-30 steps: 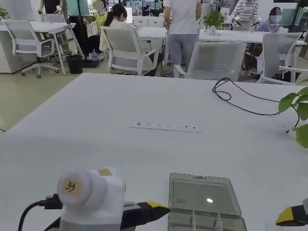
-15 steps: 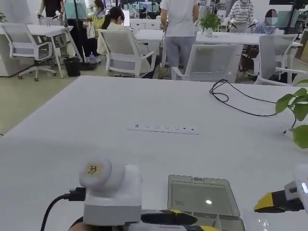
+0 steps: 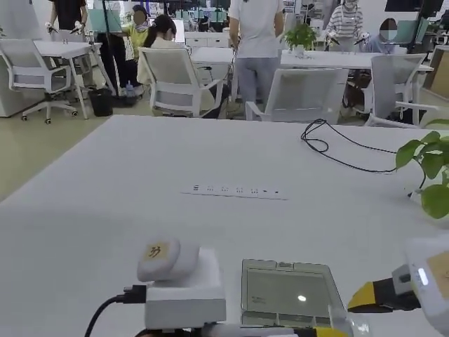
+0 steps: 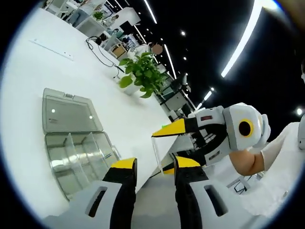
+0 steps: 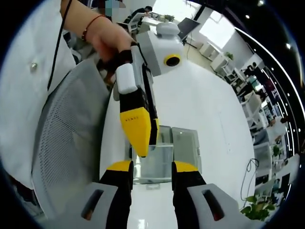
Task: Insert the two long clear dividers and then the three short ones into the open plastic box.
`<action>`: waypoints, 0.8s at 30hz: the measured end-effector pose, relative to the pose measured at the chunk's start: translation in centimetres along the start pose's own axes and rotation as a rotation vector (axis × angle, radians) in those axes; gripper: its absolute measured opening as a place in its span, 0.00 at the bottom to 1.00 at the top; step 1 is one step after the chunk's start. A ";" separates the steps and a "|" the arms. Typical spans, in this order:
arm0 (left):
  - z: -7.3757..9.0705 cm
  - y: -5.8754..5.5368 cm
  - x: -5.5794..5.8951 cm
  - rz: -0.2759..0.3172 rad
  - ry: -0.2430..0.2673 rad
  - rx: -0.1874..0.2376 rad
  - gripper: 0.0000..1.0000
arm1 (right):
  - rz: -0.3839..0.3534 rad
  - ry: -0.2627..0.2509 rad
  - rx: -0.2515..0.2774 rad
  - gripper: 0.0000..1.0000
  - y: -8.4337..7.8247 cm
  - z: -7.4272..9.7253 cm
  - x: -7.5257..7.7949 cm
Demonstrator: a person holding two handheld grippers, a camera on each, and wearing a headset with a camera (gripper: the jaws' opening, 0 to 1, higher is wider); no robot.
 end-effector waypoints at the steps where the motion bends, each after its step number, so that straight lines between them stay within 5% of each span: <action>1: -0.1 -0.1 0.0 0.011 -0.003 -0.004 0.26 | 0.002 0.000 0.000 0.33 0.1 0.0 0.0; 9: -0.6 -0.3 0.3 0.043 -0.019 -0.008 0.10 | 0.013 0.001 -0.004 0.33 0.4 0.1 -0.3; 24: -0.9 -0.6 0.4 0.051 -0.029 -0.020 0.00 | 0.029 0.004 -0.023 0.33 0.3 -0.2 -0.3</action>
Point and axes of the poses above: the centre of the closed fingertips' face, and the gripper's own axes: z roughly backward along the fingers, x roughly to its right, y roughly out of its top, the point moved 1 cm from there along z, roughly backward along the fingers, and after that the axes turned 2 degrees about y, right-handed, at the moved point
